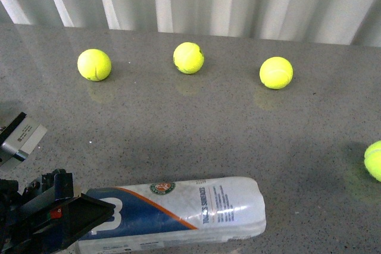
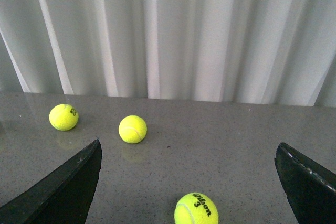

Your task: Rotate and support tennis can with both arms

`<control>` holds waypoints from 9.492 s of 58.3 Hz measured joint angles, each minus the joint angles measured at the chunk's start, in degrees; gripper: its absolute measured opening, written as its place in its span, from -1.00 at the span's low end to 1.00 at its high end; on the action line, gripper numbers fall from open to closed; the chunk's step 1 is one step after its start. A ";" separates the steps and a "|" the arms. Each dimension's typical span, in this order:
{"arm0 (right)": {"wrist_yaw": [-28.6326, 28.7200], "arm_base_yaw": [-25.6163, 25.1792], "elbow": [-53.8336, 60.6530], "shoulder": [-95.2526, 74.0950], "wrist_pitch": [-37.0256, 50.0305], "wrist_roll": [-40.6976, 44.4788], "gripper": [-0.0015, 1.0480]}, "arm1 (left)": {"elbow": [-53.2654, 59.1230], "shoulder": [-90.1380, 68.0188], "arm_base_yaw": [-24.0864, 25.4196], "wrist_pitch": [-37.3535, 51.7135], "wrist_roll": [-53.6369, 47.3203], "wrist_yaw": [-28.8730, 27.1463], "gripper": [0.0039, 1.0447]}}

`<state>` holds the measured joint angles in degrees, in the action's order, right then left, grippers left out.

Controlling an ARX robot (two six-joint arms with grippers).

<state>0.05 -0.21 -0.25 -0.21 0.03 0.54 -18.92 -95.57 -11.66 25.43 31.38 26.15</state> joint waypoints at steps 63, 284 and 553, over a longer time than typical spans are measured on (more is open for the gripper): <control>-0.02 0.00 0.00 0.00 0.00 0.00 0.86 | -54.80 12.09 -18.34 -71.36 -66.07 -28.37 -0.94; -0.02 0.00 0.00 0.00 0.00 0.00 0.86 | -26.45 45.92 29.81 -23.04 -32.24 -8.79 0.46; 0.00 0.00 0.00 0.00 0.00 0.00 0.86 | 17.53 95.34 11.69 -25.35 -31.23 -26.18 0.87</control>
<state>0.05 -0.21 -0.25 -0.21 0.03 0.54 -1.39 -0.23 0.03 0.08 0.14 -0.03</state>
